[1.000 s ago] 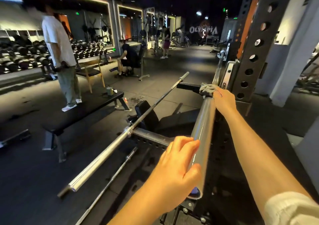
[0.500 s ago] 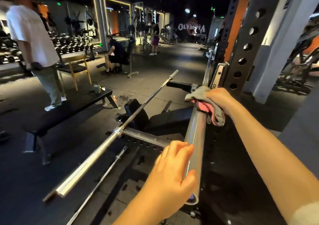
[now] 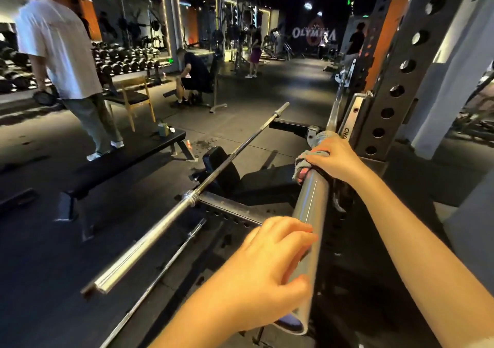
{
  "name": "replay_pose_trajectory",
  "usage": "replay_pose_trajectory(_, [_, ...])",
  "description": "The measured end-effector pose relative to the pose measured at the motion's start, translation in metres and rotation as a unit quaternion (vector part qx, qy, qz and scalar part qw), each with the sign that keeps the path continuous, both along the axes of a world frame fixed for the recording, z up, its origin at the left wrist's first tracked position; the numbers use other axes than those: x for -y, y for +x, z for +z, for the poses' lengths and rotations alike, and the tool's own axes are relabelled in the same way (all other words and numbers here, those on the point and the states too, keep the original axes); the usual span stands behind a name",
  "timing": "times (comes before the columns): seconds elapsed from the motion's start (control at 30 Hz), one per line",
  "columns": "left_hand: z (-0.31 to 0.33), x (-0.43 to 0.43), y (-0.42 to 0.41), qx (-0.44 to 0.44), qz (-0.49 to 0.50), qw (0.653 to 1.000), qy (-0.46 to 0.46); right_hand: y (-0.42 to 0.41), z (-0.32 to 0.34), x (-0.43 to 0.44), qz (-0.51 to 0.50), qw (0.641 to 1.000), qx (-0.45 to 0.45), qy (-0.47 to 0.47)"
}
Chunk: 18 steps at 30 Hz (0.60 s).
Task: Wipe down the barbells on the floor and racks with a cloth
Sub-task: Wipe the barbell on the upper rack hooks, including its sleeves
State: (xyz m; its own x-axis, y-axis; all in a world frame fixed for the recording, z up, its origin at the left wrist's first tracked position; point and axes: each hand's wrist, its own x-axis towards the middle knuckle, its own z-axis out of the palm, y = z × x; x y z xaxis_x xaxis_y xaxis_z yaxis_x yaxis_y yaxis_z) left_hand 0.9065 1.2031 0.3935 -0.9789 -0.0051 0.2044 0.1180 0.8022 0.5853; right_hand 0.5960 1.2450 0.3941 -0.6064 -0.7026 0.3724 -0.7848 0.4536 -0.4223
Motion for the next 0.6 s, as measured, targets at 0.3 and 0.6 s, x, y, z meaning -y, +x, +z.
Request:
replay_pose_trajectory(0.3, [-0.008, -0.005, -0.003, -0.061, 0.018, 0.998, 0.014, -0.056, -0.013, 0.009, -0.080, 0.991, 0.012, -0.109])
replay_pose_trajectory(0.6, [-0.012, -0.005, -0.004, -0.055, 0.022, 0.996, 0.073, 0.004, -0.040, -0.020, 0.048, 0.963, 0.161, -0.212])
